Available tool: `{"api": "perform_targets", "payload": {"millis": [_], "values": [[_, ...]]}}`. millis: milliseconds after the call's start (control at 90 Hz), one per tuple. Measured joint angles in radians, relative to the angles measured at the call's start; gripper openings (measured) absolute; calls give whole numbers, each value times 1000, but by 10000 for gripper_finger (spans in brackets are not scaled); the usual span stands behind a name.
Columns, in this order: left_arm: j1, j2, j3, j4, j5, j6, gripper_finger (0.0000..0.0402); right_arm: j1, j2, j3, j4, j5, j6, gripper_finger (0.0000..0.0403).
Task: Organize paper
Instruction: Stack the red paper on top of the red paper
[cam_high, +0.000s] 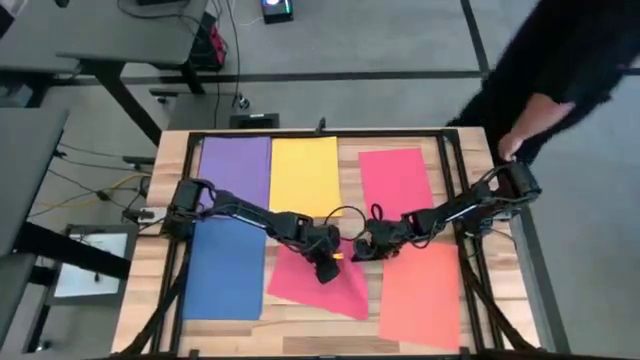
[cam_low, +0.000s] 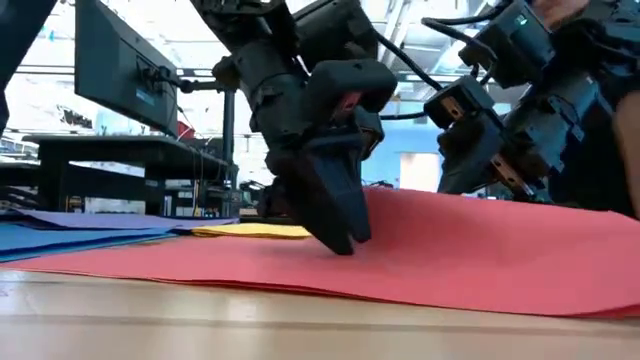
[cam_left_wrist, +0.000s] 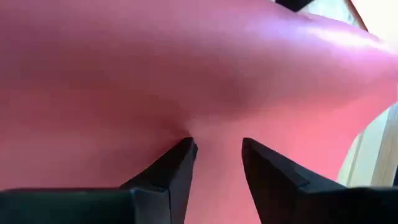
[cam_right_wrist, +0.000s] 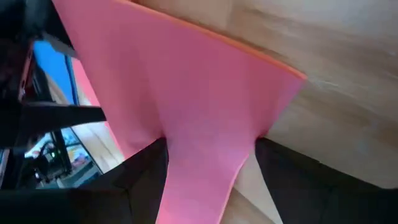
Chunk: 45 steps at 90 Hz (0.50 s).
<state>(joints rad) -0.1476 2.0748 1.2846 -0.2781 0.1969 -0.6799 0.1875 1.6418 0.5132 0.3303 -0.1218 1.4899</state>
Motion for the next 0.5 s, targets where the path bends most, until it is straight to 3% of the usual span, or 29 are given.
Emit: {"api": "perform_targets", "payload": {"millis": [256,500], "values": [[1,2,-2,3,-6,10,125,-2,-19,-4,225,33,-202,240],[1,3,-2,12,-9,32,125,-5,-20,-4,294,9,-283,240]]}}
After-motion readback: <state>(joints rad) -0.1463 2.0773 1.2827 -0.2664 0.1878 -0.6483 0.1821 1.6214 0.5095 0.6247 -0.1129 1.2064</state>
